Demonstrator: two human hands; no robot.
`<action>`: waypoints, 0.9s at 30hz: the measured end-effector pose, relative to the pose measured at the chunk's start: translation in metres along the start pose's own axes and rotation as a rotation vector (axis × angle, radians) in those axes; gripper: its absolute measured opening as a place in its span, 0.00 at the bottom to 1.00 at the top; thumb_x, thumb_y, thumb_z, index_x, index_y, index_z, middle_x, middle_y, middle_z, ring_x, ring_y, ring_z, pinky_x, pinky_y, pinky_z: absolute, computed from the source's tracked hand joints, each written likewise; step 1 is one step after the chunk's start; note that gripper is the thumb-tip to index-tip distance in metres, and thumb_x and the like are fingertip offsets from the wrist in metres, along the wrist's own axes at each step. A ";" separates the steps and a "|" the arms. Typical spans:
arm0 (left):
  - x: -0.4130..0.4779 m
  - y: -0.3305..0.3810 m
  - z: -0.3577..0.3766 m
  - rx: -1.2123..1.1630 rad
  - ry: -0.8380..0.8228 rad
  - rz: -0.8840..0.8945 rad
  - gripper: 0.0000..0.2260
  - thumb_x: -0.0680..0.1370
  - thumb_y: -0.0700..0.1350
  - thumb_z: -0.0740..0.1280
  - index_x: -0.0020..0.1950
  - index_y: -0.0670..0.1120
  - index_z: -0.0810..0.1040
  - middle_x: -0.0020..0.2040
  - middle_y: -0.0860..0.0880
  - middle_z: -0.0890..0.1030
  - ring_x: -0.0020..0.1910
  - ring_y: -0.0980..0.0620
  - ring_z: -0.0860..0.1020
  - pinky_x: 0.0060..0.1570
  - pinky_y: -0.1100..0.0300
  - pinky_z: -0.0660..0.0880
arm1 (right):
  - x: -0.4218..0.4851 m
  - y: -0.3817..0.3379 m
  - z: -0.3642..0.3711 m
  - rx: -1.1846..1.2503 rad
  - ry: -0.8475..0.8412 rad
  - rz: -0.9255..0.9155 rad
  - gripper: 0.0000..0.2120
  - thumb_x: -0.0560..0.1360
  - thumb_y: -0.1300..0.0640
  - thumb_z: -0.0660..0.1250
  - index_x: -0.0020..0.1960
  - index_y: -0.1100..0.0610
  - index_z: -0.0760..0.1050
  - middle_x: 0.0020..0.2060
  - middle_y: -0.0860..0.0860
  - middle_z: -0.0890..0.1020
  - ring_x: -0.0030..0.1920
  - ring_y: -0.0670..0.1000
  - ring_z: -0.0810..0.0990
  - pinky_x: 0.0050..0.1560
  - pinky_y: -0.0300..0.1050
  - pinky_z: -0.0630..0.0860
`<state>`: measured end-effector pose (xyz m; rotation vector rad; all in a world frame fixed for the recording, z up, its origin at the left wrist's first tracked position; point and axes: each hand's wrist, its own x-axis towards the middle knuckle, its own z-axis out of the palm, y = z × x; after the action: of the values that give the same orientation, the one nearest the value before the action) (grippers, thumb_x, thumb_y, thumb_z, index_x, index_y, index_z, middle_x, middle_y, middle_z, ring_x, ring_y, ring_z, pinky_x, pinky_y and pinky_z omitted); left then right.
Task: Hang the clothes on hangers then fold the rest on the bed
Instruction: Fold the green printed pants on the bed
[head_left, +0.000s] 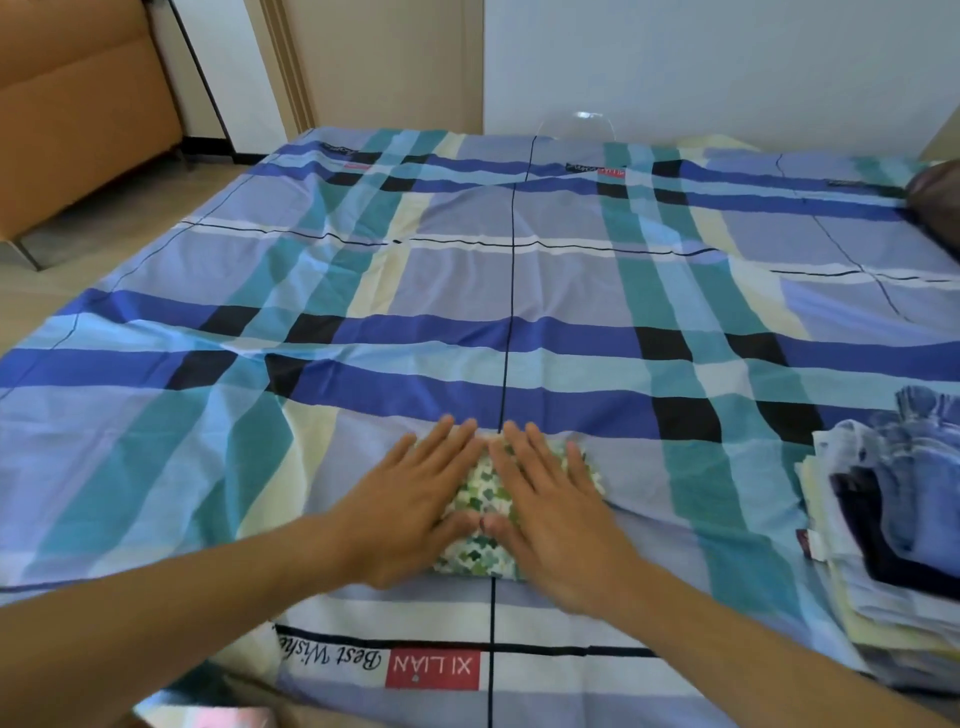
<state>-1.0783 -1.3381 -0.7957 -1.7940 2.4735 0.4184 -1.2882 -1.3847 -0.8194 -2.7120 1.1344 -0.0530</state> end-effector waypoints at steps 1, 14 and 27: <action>-0.002 0.000 0.010 0.022 -0.045 -0.021 0.35 0.79 0.68 0.36 0.80 0.52 0.32 0.79 0.56 0.30 0.75 0.57 0.26 0.79 0.51 0.37 | -0.001 0.001 0.009 -0.017 -0.030 0.012 0.34 0.83 0.34 0.39 0.83 0.49 0.36 0.82 0.49 0.36 0.80 0.50 0.30 0.79 0.60 0.37; 0.004 0.009 -0.010 -0.877 0.083 -0.652 0.24 0.67 0.60 0.75 0.56 0.47 0.80 0.44 0.49 0.86 0.42 0.52 0.85 0.43 0.53 0.82 | -0.003 0.005 0.014 0.057 0.015 0.029 0.34 0.83 0.32 0.42 0.82 0.46 0.36 0.82 0.48 0.38 0.79 0.48 0.30 0.79 0.59 0.33; 0.024 0.050 -0.036 -1.225 0.427 -0.573 0.15 0.72 0.35 0.76 0.56 0.45 0.79 0.48 0.44 0.85 0.44 0.44 0.84 0.42 0.53 0.78 | -0.016 0.023 -0.036 0.624 0.077 0.271 0.44 0.79 0.32 0.58 0.82 0.47 0.37 0.82 0.49 0.43 0.82 0.50 0.42 0.80 0.60 0.44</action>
<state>-1.1289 -1.3548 -0.7569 -3.0919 1.7123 1.9223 -1.3200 -1.3951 -0.7883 -2.0130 1.2406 -0.4006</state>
